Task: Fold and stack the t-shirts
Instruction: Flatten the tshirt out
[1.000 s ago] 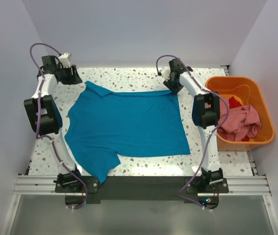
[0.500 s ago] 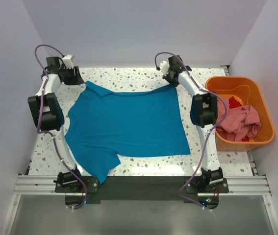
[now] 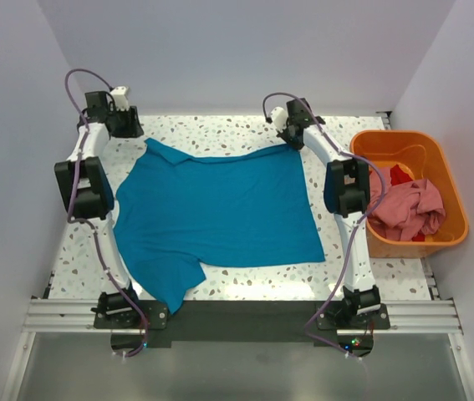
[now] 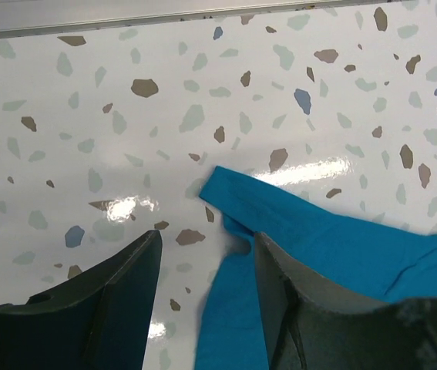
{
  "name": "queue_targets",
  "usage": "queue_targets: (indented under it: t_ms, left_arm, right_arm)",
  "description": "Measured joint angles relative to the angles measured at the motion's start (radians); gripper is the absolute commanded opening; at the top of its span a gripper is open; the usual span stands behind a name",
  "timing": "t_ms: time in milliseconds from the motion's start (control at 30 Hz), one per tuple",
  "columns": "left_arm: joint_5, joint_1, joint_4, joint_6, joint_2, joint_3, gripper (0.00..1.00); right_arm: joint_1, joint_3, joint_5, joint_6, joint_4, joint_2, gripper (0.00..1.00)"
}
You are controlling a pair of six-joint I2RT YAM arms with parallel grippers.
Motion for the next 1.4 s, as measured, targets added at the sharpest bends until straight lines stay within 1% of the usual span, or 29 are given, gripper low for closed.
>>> queue_targets:
  t_ms: [267,467,700,833,900,1000,1100,1133,1200,1400]
  left_arm:
    - [-0.06,-0.042,0.029,-0.044,0.097,0.048,0.55]
    - [-0.086,-0.051,0.051,-0.054,0.155,0.073,0.54]
    - [-0.095,-0.053,0.056,-0.088,0.184,0.097,0.49]
    - [-0.082,-0.053,0.058,-0.103,0.195,0.106,0.38]
    - [-0.074,-0.053,0.058,-0.111,0.198,0.108,0.35]
    - [-0.061,-0.053,0.059,-0.123,0.201,0.111,0.23]
    - [-0.05,-0.053,0.062,-0.129,0.203,0.113,0.15]
    - [-0.046,-0.053,0.066,-0.129,0.203,0.115,0.08]
    - [-0.037,-0.055,0.076,-0.133,0.203,0.117,0.0]
    - [-0.013,-0.057,0.095,-0.138,0.185,0.121,0.0]
  right_arm:
    - [-0.001,-0.015,-0.001,-0.001,-0.004,-0.001,0.0]
    - [-0.001,-0.026,-0.005,-0.001,-0.002,-0.001,0.0]
    - [-0.001,-0.028,-0.007,-0.001,-0.002,-0.003,0.0]
    - [-0.001,-0.028,-0.008,-0.002,-0.002,-0.003,0.0]
    - [-0.001,-0.028,-0.008,-0.002,-0.002,-0.003,0.0]
    - [-0.001,-0.028,-0.008,-0.004,-0.002,-0.003,0.0]
    - [-0.001,-0.028,-0.008,-0.005,-0.002,-0.003,0.0]
    - [-0.001,-0.028,-0.008,-0.005,-0.002,-0.003,0.0]
    - [-0.001,-0.03,-0.008,-0.005,-0.002,-0.005,0.0]
    - [-0.001,-0.066,-0.01,-0.008,-0.004,-0.032,0.0]
